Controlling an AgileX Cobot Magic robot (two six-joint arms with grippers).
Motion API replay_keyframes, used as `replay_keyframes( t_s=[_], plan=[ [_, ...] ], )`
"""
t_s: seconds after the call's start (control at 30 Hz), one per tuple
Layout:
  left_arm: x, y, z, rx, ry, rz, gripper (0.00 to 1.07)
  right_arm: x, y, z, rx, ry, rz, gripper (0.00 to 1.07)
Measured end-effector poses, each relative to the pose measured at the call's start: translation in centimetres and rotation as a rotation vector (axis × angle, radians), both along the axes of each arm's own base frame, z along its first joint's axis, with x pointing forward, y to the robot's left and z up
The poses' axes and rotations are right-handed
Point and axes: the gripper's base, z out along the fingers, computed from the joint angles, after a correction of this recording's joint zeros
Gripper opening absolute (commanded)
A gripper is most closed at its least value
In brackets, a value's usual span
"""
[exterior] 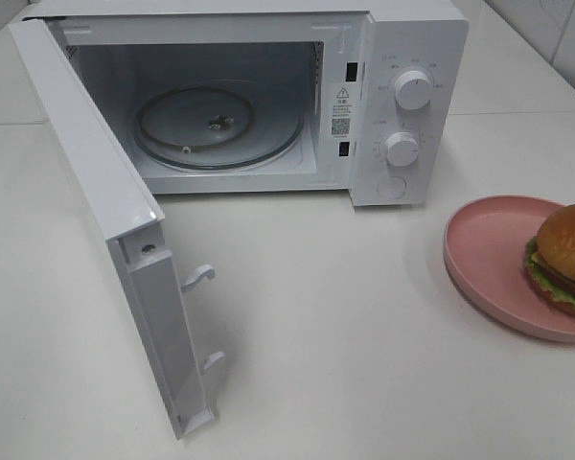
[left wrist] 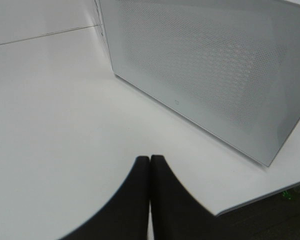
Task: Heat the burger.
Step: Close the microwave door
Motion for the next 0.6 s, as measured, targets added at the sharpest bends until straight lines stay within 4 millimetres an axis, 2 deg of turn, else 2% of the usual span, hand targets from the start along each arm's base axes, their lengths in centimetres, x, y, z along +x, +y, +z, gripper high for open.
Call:
replay_keyframes(
  t_s=[0.23, 0.43, 0.53, 0.6],
  plan=[
    [0.0, 0.0, 0.0, 0.0, 0.0, 0.0, 0.0, -1.4, -0.4, -0.1, 0.026, -0.084, 0.0, 0.52],
    [0.0, 0.0, 0.0, 0.0, -0.001, 0.0, 0.0, -1.5, -0.5, -0.1, 0.03, -0.094, 0.0, 0.52],
    [0.0, 0.0, 0.4, -0.009, -0.029, 0.001, 0.0, -1.5, -0.5, -0.1, 0.03, -0.094, 0.0, 0.52],
    [0.1, 0.0, 1.3, -0.034, -0.11, 0.006, 0.0, -1.5, -0.5, -0.1, 0.03, -0.094, 0.0, 0.52]
  ],
)
